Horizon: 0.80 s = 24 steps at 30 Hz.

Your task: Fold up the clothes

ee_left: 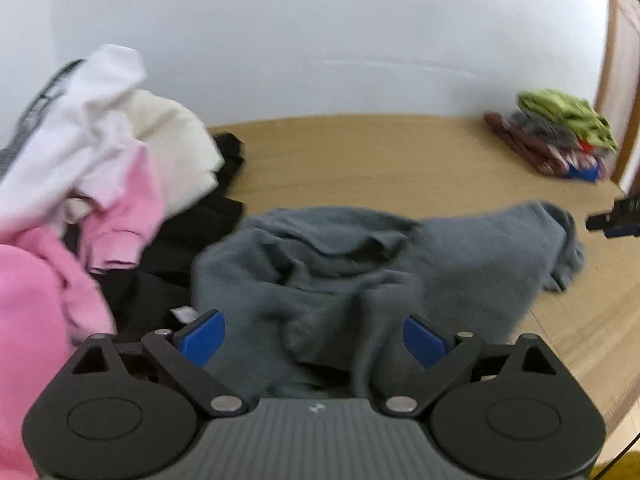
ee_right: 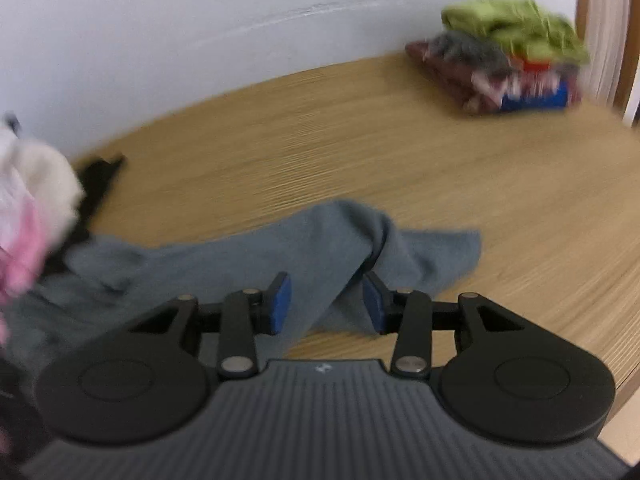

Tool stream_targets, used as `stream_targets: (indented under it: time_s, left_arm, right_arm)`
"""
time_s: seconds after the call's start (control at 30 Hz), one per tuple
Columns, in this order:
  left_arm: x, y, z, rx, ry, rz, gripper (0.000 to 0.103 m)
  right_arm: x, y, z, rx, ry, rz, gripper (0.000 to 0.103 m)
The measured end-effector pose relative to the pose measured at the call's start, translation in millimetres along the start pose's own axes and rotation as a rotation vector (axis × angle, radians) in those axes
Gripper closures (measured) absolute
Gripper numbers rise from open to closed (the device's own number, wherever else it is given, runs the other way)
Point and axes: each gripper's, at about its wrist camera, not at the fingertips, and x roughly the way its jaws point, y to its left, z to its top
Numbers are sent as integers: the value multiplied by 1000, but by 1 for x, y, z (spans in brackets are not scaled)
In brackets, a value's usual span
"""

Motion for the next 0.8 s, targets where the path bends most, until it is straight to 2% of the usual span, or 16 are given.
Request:
stream_targets:
  time_s: [0.03, 0.13, 0.23, 0.33, 0.43, 0.5, 0.53, 0.6, 0.63, 0.67, 0.7, 0.77, 0.8]
  left_arm:
    - [-1, -4, 0, 13, 8, -13, 5]
    - [2, -14, -3, 43, 23, -29, 5]
    - [7, -16, -5, 30, 37, -49, 5]
    - [16, -15, -7, 9, 60, -58, 5]
    - [30, -15, -10, -29, 97, -82, 8]
    - [38, -17, -10, -55, 120, -101, 8]
    - [44, -19, -11, -62, 141, -96, 12]
    - [57, -22, -14, -74, 196, -64, 36]
    - [65, -24, -15, -81, 229, -38, 64]
    - [71, -23, -18, -108, 259, -24, 81]
    - [76, -20, -21, -159, 279, -30, 83]
    - [77, -14, -22, -239, 267, -24, 87]
    - [75, -15, -21, -261, 257, -13, 88]
  right_arm:
    - [1, 0, 1, 9, 25, 44, 49]
    - [7, 16, -3, -43, 86, 147, 45]
    - [19, 34, -5, -148, 70, 155, 45]
    - [47, 60, 9, -281, 54, 172, 45]
    - [75, 79, 22, -462, 20, 115, 45]
    - [94, 84, 34, -550, 32, 96, 45]
    - [104, 86, 40, -585, 56, 112, 45]
    - [120, 89, 45, -641, 122, 168, 45]
    - [129, 89, 44, -663, 156, 185, 45]
    - [137, 90, 42, -684, 190, 202, 45]
    - [145, 90, 41, -704, 223, 219, 45]
    - [154, 84, 36, -702, 254, 243, 45]
    - [158, 82, 34, -698, 269, 257, 50]
